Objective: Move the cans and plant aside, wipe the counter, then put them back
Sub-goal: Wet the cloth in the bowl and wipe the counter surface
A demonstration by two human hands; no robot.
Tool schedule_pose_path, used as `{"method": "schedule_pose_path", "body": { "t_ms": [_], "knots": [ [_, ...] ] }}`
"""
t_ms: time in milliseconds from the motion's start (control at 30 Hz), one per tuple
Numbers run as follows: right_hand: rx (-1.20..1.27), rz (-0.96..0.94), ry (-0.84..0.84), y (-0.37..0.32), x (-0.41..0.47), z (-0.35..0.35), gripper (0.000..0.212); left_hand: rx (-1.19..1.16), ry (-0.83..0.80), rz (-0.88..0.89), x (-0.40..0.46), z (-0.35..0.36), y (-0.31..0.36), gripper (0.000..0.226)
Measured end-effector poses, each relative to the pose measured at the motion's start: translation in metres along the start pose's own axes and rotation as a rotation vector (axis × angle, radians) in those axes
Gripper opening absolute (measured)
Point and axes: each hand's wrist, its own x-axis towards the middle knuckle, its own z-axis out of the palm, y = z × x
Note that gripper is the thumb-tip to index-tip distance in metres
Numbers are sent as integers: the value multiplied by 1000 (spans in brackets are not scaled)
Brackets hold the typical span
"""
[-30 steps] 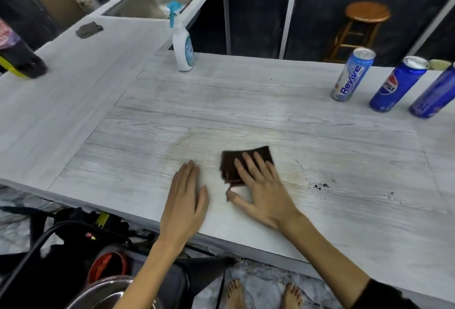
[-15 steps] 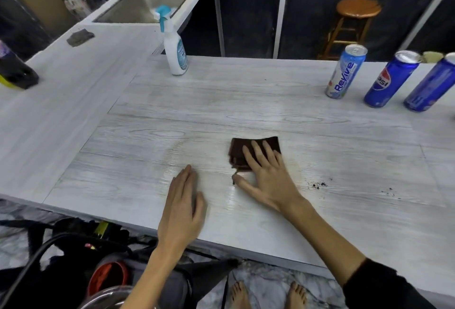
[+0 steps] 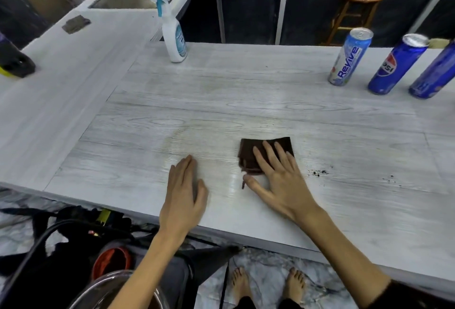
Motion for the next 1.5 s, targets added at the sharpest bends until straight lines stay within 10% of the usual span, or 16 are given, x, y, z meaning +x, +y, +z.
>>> {"method": "schedule_pose_path", "body": {
  "t_ms": [233, 533, 767, 1067, 1300, 1500],
  "knots": [
    [-3, -174, 4, 14, -85, 19, 79, 29, 47, 70, -5, 4, 27, 55],
    [-48, 78, 35, 65, -45, -17, 83, -75, -54, 125, -10, 38, 97, 51],
    [-5, -168, 10, 93, -112, -7, 73, 30, -10, 125, -11, 49, 107, 48],
    [-22, 61, 49, 109, -35, -35, 83, -3, -21, 60, -13, 52, 111, 53],
    [-19, -249, -29, 110, -87, -17, 76, -11, -34, 60, -14, 54, 104, 55],
    [2, -17, -17, 160, -49, -52, 84, -14, -41, 62, -14, 55, 103, 55]
  ]
}}
